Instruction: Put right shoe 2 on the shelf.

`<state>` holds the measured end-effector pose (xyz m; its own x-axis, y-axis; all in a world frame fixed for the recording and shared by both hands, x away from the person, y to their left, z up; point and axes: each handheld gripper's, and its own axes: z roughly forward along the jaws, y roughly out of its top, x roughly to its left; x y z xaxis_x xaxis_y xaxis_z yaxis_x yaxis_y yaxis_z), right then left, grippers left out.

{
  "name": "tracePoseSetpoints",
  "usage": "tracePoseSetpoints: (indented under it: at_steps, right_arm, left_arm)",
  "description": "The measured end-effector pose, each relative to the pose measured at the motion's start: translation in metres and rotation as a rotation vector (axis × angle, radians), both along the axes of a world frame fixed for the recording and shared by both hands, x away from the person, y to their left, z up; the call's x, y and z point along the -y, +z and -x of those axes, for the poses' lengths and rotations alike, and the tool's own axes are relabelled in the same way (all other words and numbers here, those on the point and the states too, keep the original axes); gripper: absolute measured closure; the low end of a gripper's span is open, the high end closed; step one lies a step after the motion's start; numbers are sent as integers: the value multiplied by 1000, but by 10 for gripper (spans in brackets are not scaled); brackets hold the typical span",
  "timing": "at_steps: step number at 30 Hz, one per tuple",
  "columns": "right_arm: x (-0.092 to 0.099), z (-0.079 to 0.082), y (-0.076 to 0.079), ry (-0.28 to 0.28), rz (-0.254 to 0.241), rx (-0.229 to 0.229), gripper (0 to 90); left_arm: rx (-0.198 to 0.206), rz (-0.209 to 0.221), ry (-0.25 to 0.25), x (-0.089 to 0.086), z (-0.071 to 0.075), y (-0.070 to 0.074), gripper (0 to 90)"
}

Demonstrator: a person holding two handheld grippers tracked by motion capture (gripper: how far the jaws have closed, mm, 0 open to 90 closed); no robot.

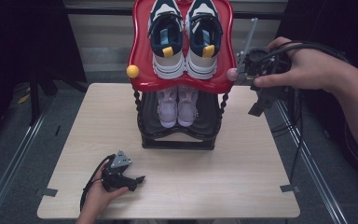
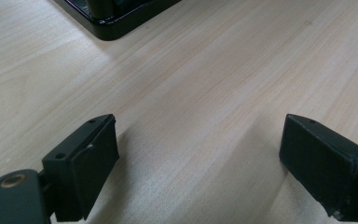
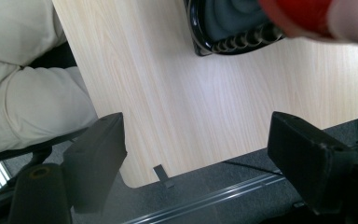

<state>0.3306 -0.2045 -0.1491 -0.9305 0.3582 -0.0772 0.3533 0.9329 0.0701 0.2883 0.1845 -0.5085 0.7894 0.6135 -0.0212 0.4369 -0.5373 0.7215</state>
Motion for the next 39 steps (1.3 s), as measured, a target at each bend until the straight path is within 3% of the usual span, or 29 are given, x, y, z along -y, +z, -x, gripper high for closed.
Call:
tracePoseSetpoints:
  at_steps: [16,33,39]
  right_arm:
    - [19,9,-47,-8,-24,-16,188]
    - [24,16,-92,5,-50,-33,187]
    - [24,18,-112,0,-22,-53,189]
  left_arm:
    - [-6,-8,-8,-1,0,0,110]
    - [-4,-1,-2,0,0,0,110]
    - [-4,-2,-2,0,0,0,110]
